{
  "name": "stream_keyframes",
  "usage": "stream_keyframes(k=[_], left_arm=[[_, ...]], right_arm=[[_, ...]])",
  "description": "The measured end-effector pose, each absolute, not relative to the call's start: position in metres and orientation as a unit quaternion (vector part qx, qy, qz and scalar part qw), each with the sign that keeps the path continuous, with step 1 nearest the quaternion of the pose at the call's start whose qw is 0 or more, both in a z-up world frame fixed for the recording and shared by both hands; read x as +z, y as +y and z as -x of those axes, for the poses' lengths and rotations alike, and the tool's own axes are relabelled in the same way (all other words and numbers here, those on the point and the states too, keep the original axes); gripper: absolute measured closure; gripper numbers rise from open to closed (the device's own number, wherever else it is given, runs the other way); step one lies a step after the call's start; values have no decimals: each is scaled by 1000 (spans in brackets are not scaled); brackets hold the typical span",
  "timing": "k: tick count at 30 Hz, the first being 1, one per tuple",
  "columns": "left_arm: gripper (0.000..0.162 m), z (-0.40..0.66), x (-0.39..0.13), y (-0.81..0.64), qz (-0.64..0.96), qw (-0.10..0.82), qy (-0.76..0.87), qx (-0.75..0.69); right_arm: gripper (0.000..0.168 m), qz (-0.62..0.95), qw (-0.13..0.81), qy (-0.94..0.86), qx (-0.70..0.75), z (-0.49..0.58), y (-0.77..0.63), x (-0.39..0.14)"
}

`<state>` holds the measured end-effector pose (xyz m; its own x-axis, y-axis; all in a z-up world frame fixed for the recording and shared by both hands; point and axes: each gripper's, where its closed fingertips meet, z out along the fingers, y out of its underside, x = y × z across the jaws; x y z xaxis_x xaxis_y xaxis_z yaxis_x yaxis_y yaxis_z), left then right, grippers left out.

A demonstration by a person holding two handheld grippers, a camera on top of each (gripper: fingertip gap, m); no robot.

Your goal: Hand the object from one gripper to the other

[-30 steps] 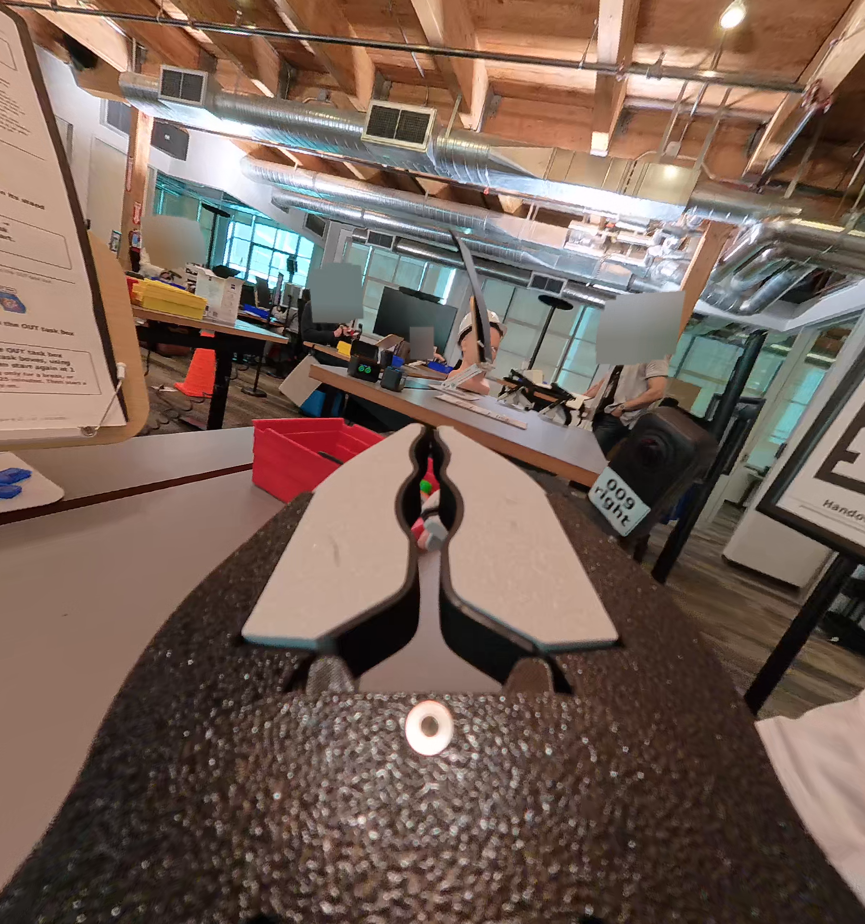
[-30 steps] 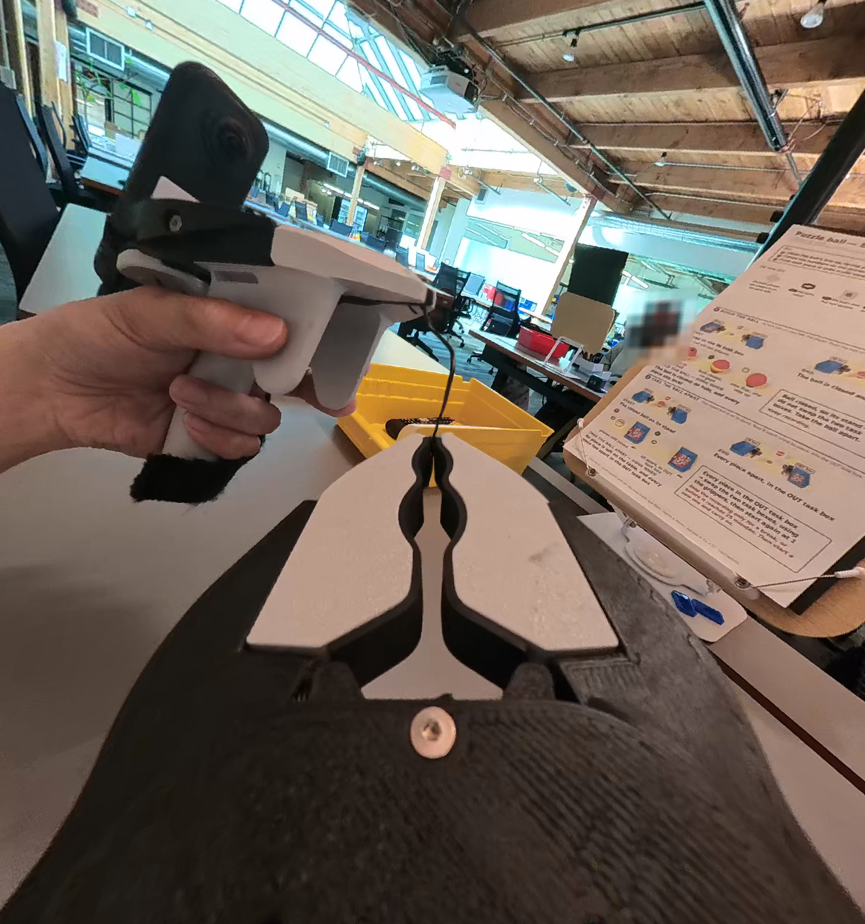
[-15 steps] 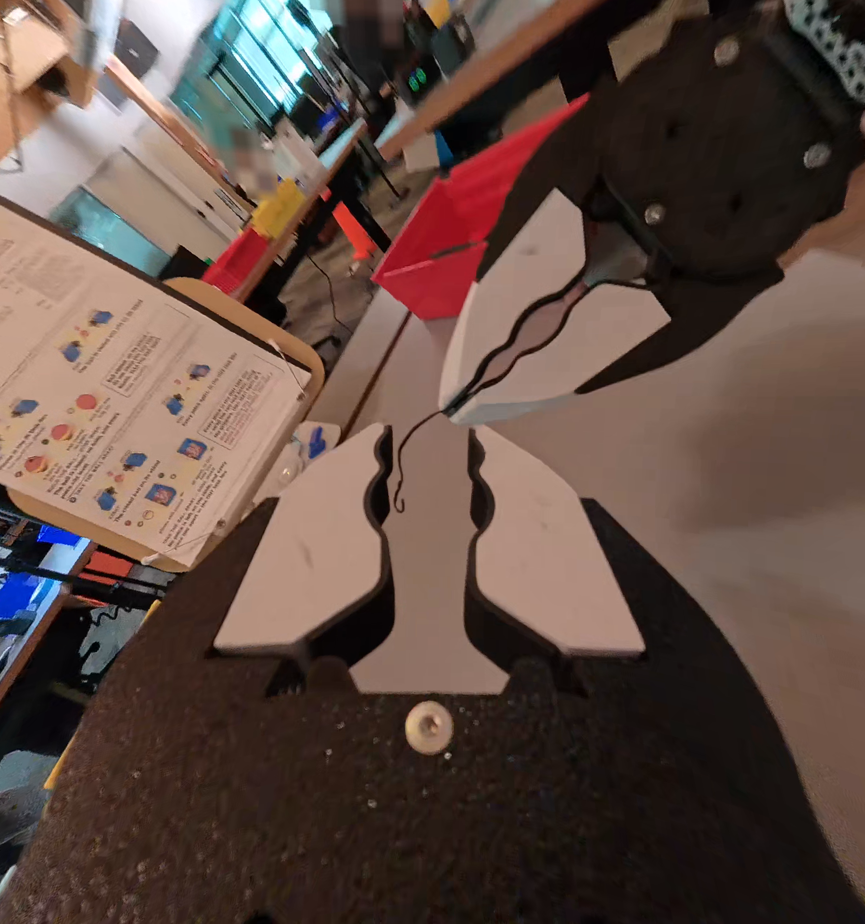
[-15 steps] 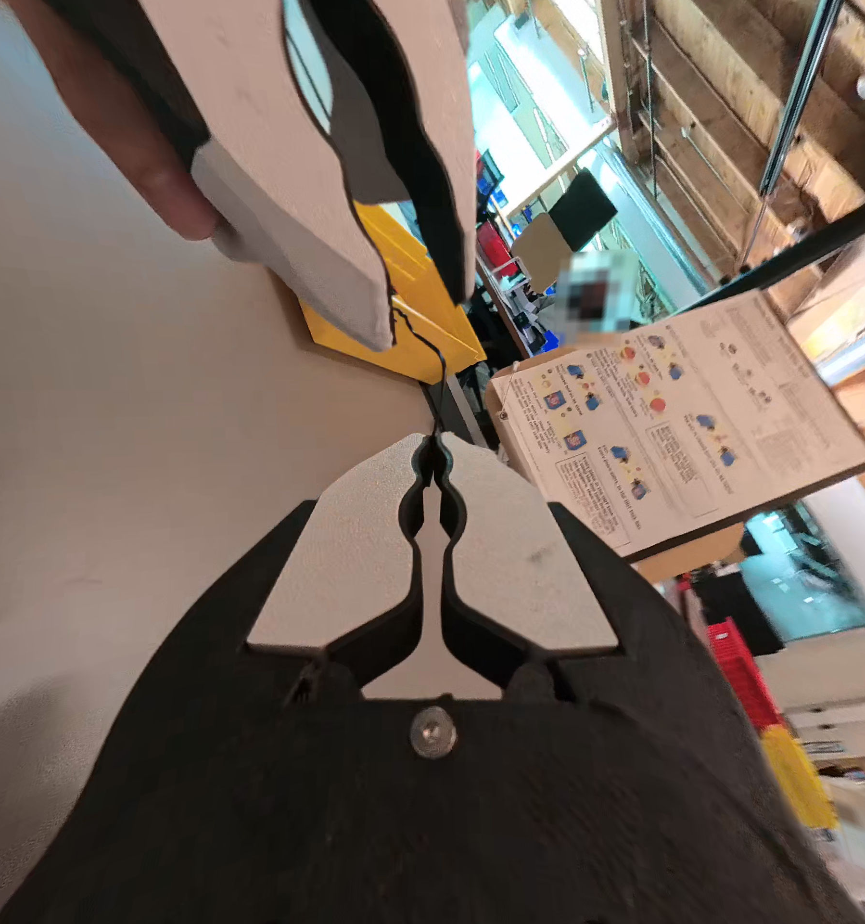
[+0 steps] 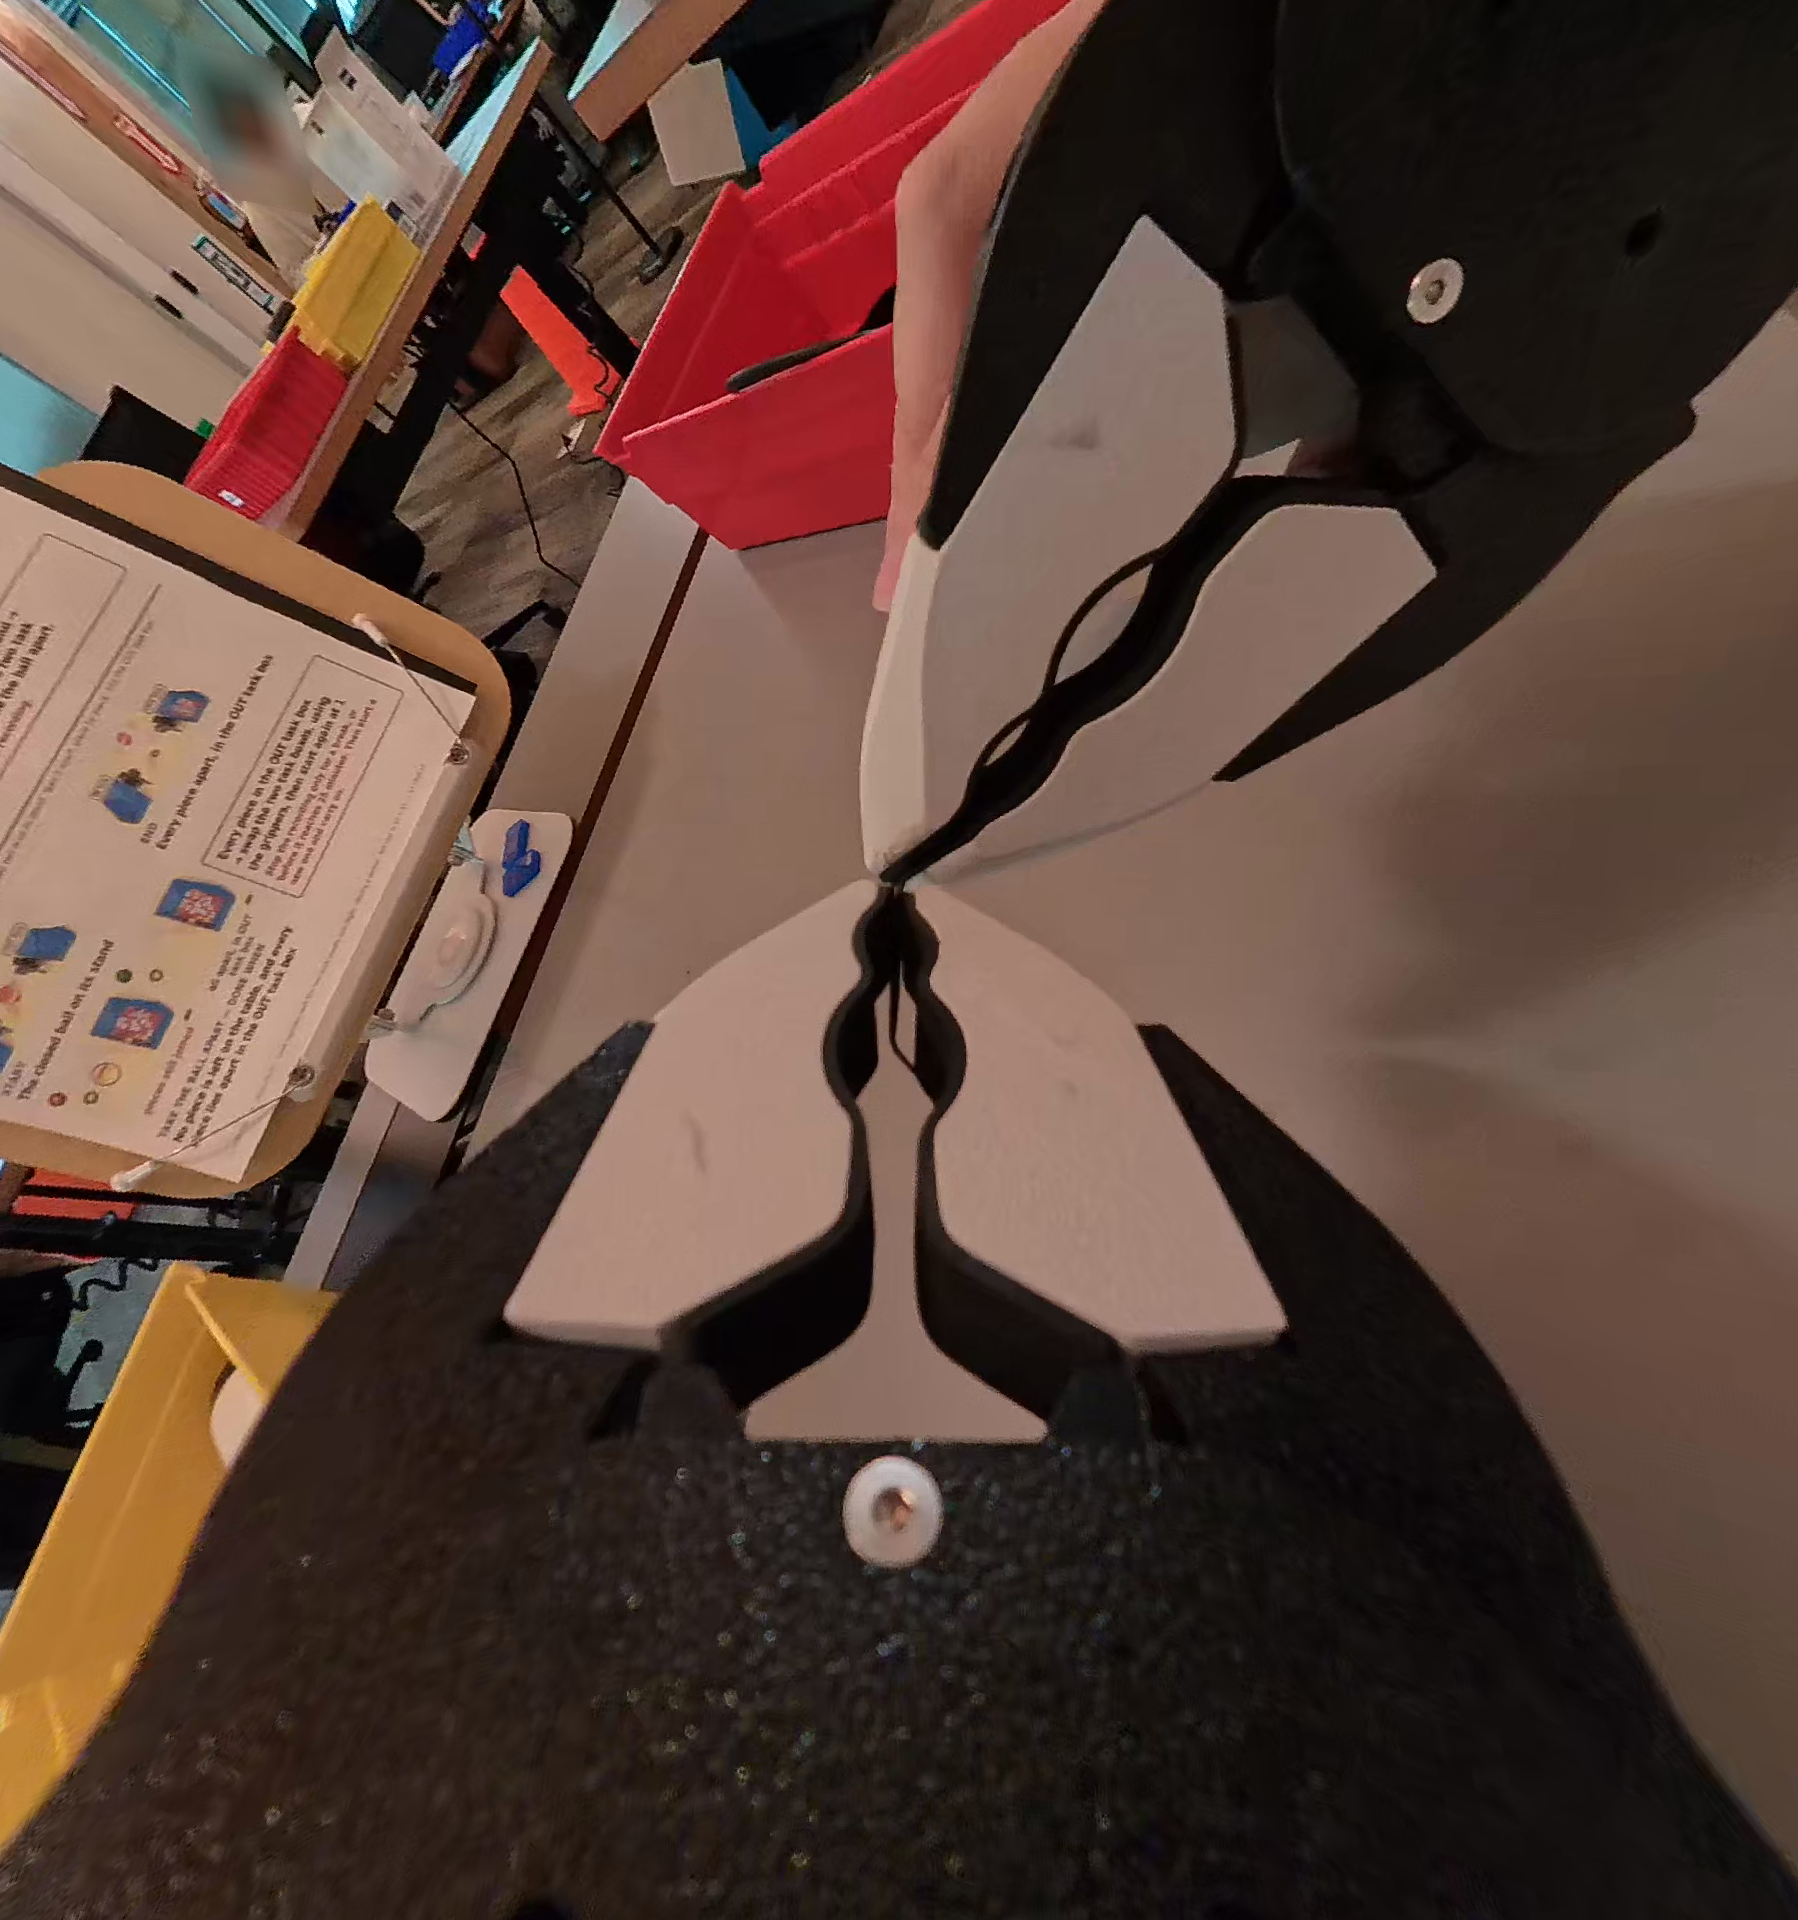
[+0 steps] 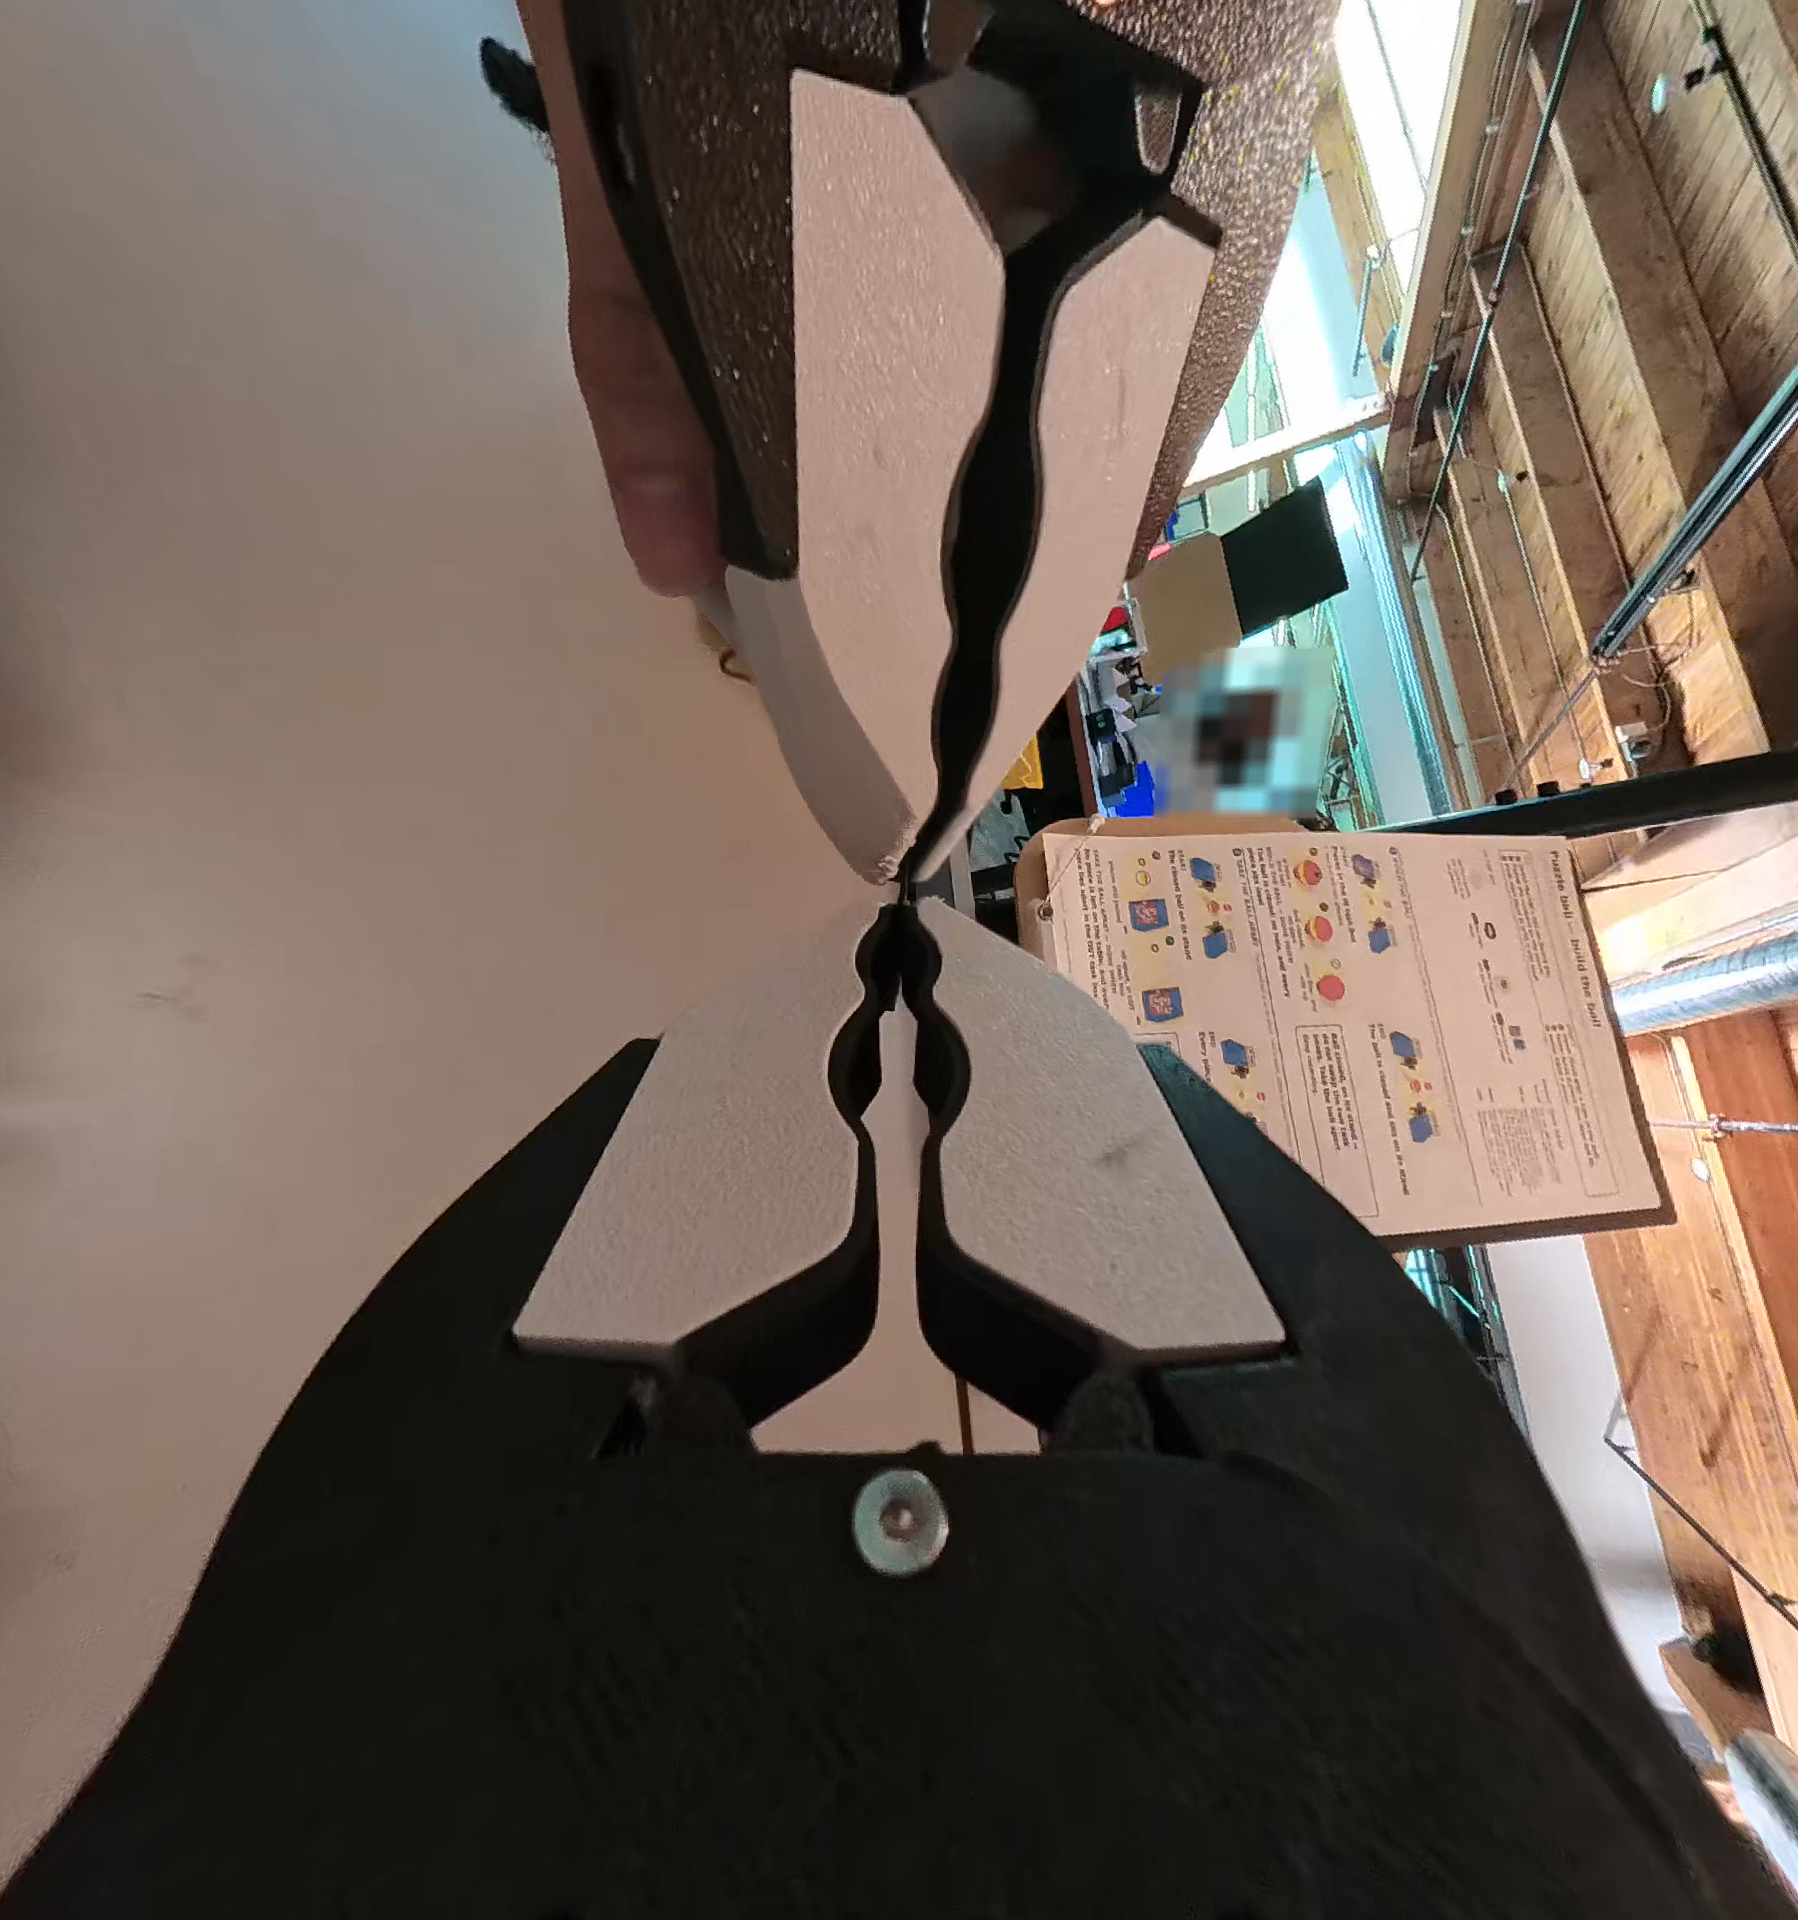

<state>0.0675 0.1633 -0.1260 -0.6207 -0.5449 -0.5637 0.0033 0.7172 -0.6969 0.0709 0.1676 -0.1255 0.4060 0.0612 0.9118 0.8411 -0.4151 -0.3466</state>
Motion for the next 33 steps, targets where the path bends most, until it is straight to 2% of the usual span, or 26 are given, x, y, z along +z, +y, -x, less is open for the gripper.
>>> stream_keyframes(k=[1, 5, 8, 9, 13, 17, 21, 25, 29, 33], left_arm=[[162, -68, -126, 163, 166, 401, 833, -343], [161, -73, -121, 160, 179, 398, 819, -373], [161, -77, -111, 164, 201, 401, 792, -413], [162, -78, -106, 165, 212, 397, 780, -435], [162, -76, -84, 167, 236, 353, 715, -556], [162, -67, -63, 162, 224, 290, 650, -666], [162, -63, -60, 156, 211, 263, 636, -694], [162, -62, -65, 150, 206, 258, 647, -688], [162, -61, -66, 148, 200, 253, 652, -686], [162, -62, -67, 146, 202, 254, 653, -684]], right_arm=[[168, 716, 442, -312, -441, -72, 167, -126], [165, 714, 496, -265, -417, -76, 164, -119], [144, 713, 571, -193, -357, -82, 159, -107], [142, 706, 601, -169, -334, -83, 156, -100], [142, 649, 735, -92, -172, -74, 144, -71], [145, 591, 805, -21, -47, -77, 139, -53], [157, 553, 833, -5, 17, -69, 144, -45], [165, 546, 838, -8, 20, -66, 149, -44], [158, 548, 836, -8, 21, -67, 148, -46], [166, 550, 835, -16, 25, -65, 150, -47]])
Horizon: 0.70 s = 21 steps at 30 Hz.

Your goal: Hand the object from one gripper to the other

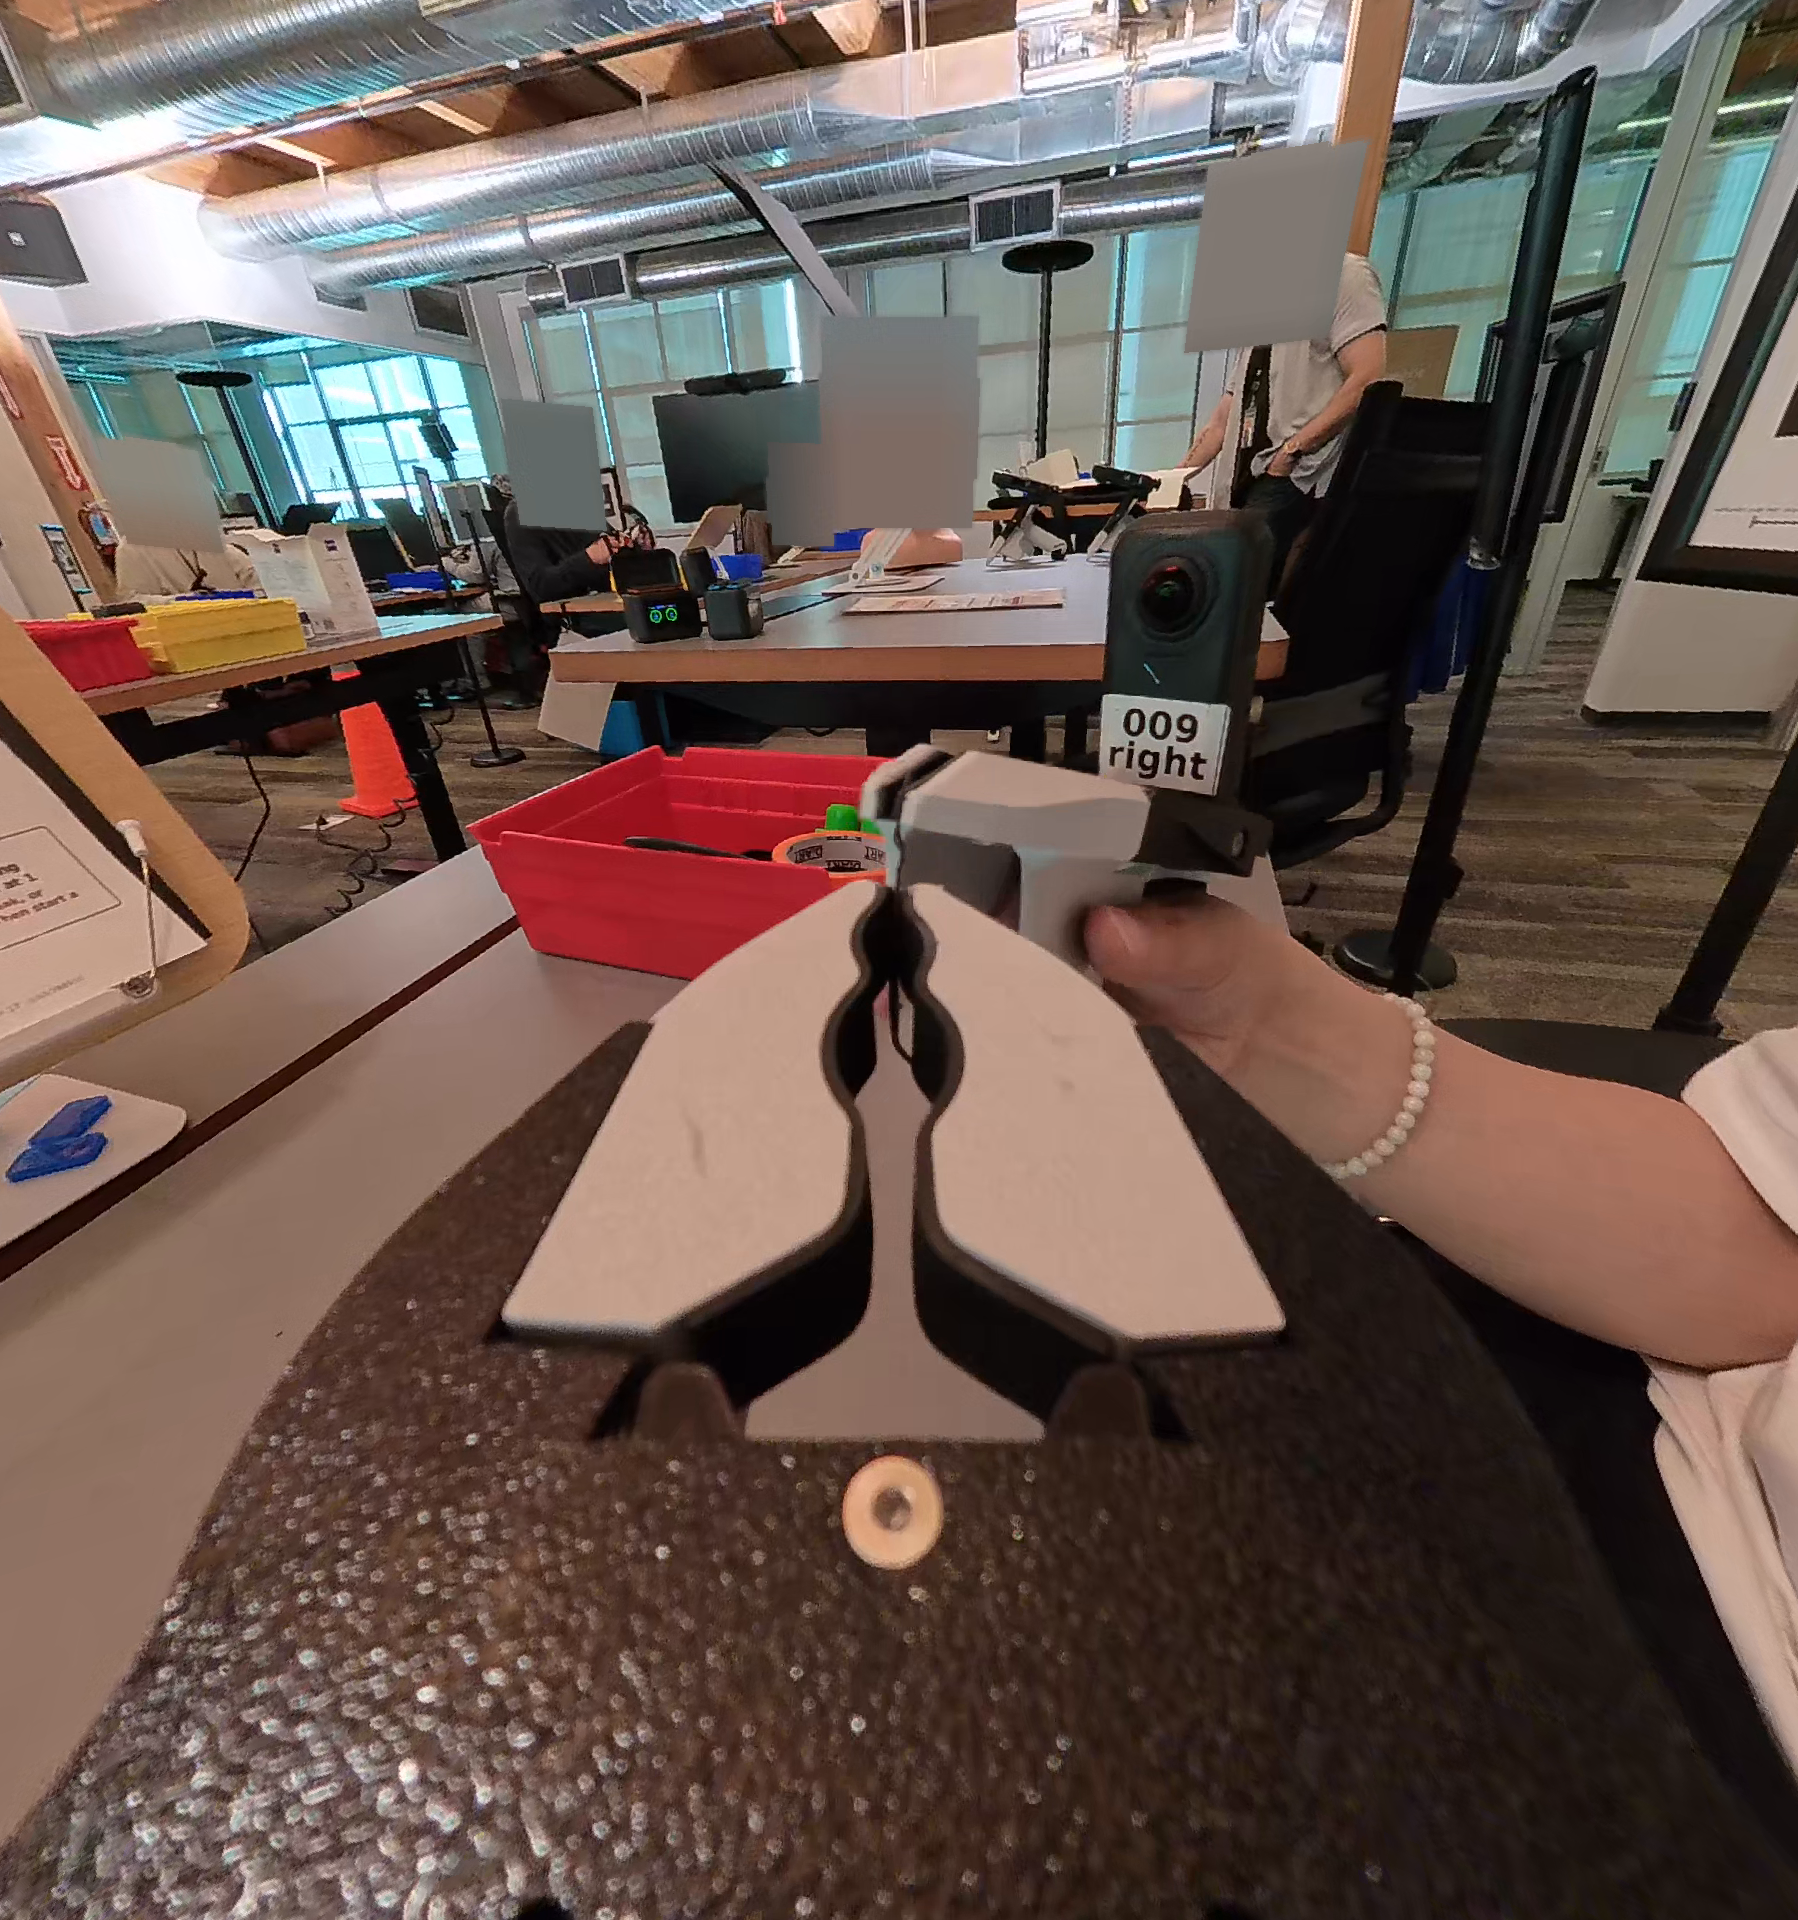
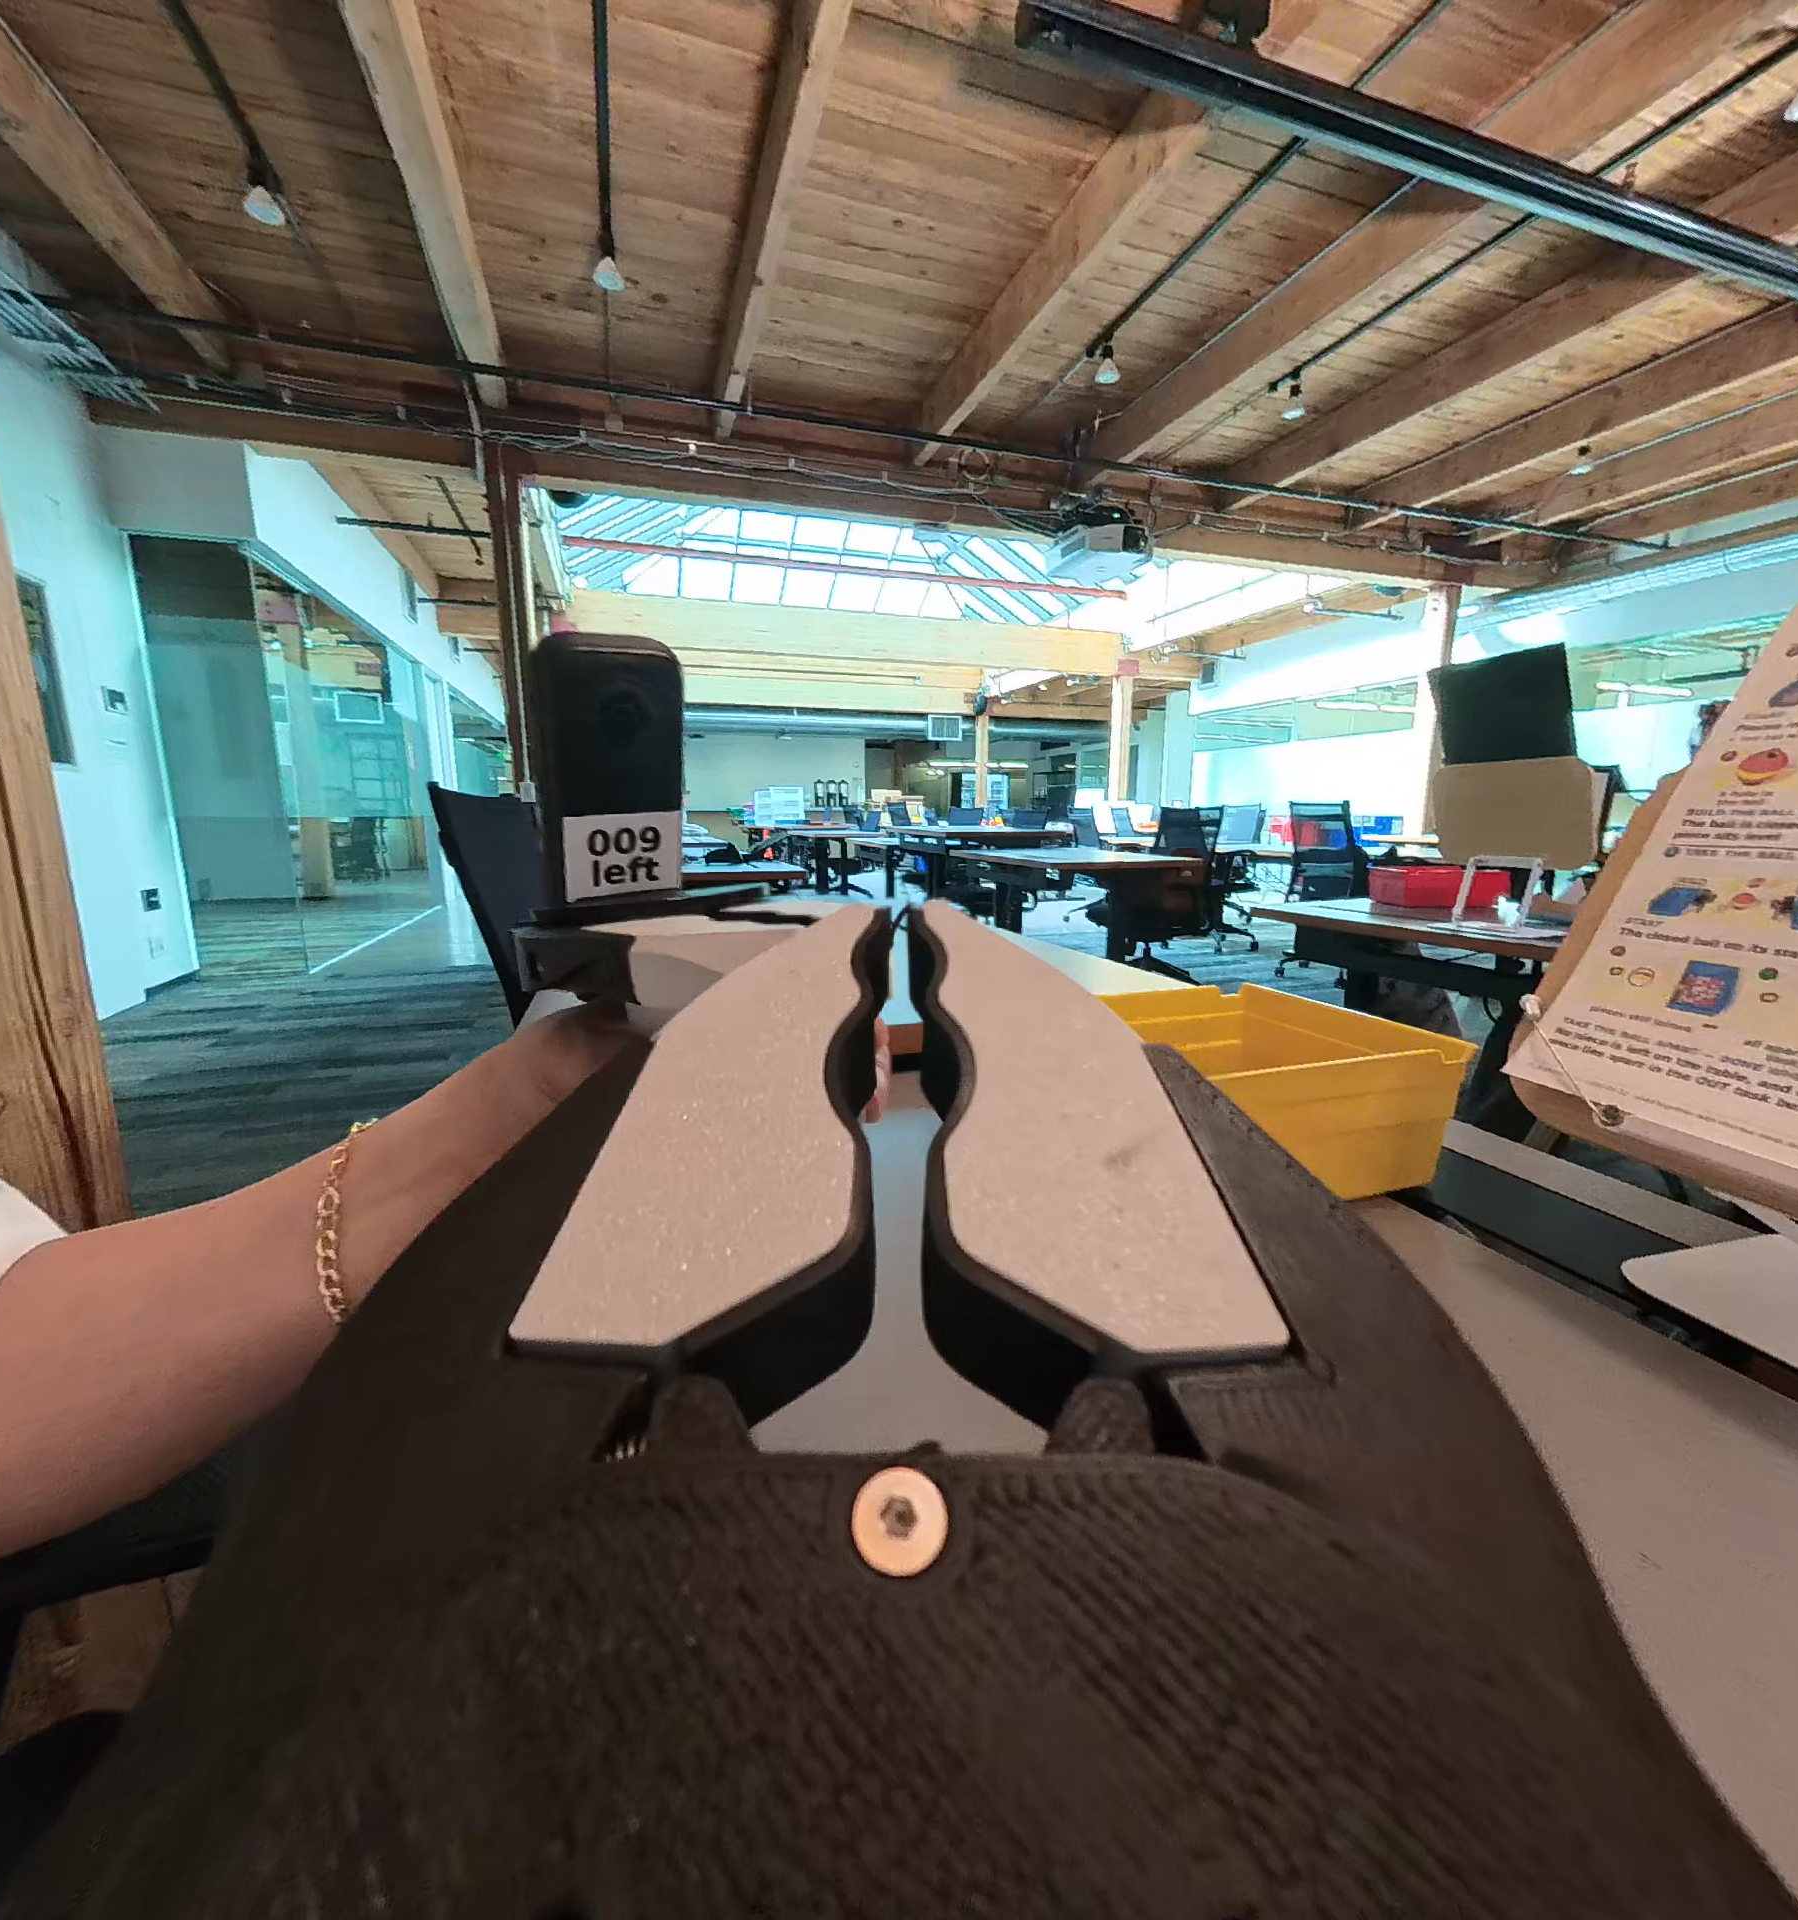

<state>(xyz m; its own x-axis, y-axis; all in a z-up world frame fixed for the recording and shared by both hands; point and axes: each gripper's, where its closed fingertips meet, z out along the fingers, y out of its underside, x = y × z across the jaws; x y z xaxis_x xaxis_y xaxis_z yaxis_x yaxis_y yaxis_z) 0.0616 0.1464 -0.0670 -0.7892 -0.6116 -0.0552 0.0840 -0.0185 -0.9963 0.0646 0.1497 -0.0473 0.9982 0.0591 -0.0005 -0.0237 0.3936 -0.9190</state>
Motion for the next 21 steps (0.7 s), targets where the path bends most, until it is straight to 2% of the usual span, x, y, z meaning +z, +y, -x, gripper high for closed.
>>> stream_keyframes(k=[5, 7, 9, 14, 21], left_arm=[[159, -66, -68, 149, 215, 264, 649, -681], [143, -69, -72, 151, 218, 292, 661, -656], [135, -73, -80, 154, 217, 324, 687, -613], [139, -84, -101, 164, 233, 385, 738, -503], [144, -90, -110, 160, 273, 348, 737, -511]], right_arm=[[168, 559, 829, -20, 16, -64, 151, -47], [168, 556, 831, 9, 12, -73, 149, -46], [168, 559, 827, 52, 11, -87, 148, -49], [168, 541, 835, 101, 20, -103, 139, -49], [168, 543, 835, 93, 7, -102, 138, -47]])
